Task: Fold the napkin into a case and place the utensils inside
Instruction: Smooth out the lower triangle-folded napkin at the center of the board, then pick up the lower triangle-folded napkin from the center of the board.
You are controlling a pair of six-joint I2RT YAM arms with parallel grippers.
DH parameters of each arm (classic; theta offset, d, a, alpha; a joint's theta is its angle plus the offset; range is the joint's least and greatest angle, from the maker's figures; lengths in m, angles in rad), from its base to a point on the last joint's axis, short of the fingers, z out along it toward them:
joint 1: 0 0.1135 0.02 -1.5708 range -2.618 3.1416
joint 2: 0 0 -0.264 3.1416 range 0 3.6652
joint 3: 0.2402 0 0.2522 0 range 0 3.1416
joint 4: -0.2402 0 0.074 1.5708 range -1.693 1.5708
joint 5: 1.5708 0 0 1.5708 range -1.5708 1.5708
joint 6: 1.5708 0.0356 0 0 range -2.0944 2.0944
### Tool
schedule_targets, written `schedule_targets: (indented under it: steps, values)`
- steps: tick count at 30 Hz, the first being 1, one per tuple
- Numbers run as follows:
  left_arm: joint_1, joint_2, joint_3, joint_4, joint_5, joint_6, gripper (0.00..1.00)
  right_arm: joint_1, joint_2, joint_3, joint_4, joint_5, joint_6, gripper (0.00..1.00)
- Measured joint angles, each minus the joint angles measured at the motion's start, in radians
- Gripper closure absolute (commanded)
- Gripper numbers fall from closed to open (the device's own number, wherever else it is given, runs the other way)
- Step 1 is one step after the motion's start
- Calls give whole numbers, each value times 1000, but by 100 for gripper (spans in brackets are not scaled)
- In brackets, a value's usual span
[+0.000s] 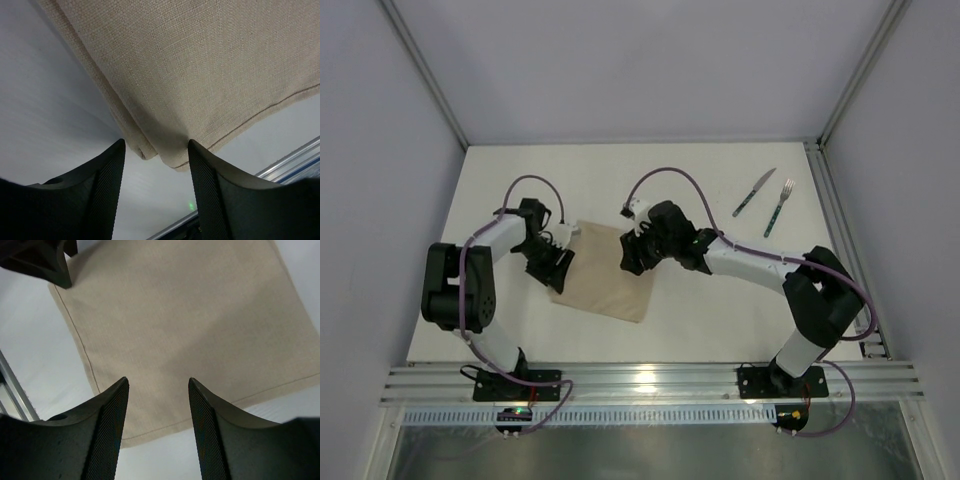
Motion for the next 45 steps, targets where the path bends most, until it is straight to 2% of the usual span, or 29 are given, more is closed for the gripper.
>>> schedule_targets:
  steps: [1,4,5,7,11,16,20,23,27,28,30,39,45]
  values:
    - [-3,11,-5,7,-1,0,47,10,-2,-23,2,7,-13,44]
    - [-16,20,-10,12,-9,-8,62,27,-9,-81,6,34,-43,44]
    - [-19,22,-11,15,-12,-9,74,30,-12,-95,10,40,-51,44]
    - [-22,28,-16,28,-11,-13,89,39,-18,-116,15,55,-72,44]
    - [-23,35,-17,27,-2,-22,100,64,-45,-157,54,65,-126,40]
    - [-23,35,-16,-2,47,-20,100,164,-70,-191,148,113,-217,26]
    - [-23,33,-8,-47,84,-15,100,282,-53,-199,272,161,-320,20]
    - [-23,31,14,-85,116,-3,100,363,10,-197,381,183,-395,19]
    - [-23,31,46,-119,151,3,100,420,117,-181,442,207,-467,17]
    - [-23,31,52,-125,159,4,100,429,143,-179,457,214,-479,13]
    - [-23,31,59,-137,172,5,100,438,174,-179,472,219,-493,11]
    - [-23,31,70,-165,204,5,100,440,324,-80,571,347,-523,11]
    - [-23,34,71,-170,211,5,100,444,364,-53,613,480,-542,17]
